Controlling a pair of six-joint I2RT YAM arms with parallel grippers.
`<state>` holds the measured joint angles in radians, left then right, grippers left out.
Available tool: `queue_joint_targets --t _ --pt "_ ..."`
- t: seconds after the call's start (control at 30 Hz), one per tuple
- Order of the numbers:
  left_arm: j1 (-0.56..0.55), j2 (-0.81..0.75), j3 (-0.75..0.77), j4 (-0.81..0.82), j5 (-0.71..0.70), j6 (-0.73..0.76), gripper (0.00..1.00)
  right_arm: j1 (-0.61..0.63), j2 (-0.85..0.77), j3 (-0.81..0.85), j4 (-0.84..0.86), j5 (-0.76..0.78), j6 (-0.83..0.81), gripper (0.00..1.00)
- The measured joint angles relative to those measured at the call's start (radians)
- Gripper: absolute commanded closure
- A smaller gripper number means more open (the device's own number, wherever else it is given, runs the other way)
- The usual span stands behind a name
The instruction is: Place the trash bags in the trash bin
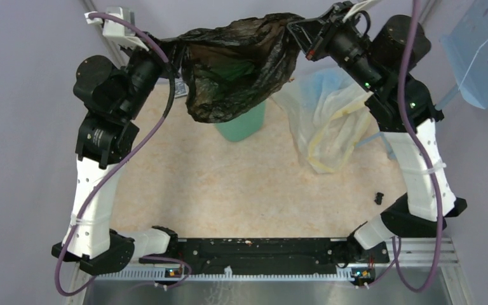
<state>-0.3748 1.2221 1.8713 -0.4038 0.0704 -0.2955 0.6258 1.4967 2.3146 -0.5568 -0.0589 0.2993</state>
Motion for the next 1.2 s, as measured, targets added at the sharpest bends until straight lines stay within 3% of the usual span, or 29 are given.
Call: queue_joint_targets --t 0.13,0.43,0.7,1.03,1.1,1.2 --pt "0.0 0.031 0.078 -0.016 -0.034 0.031 1.0 0.0 0.053 -0.031 0.045 -0.01 0.018 1.0" --pt "0.0 0.045 0.05 -0.028 -0.042 0.037 1.0 -0.002 0.1 -0.118 0.096 -0.025 0.061 1.0" --pt "0.016 0.171 0.077 -0.074 -0.042 0.037 1.0 -0.052 0.106 -0.148 0.114 -0.031 0.086 1.0" --pt "0.255 0.348 0.098 -0.055 0.067 -0.031 1.0 -0.169 0.223 -0.147 0.157 -0.08 0.143 1.0" --pt "0.293 0.388 0.104 -0.047 0.105 -0.055 1.0 -0.179 0.265 -0.146 0.156 -0.089 0.149 0.91" --pt "0.335 0.446 0.111 -0.029 0.174 -0.093 1.0 -0.186 0.325 -0.14 0.133 -0.1 0.16 0.55"
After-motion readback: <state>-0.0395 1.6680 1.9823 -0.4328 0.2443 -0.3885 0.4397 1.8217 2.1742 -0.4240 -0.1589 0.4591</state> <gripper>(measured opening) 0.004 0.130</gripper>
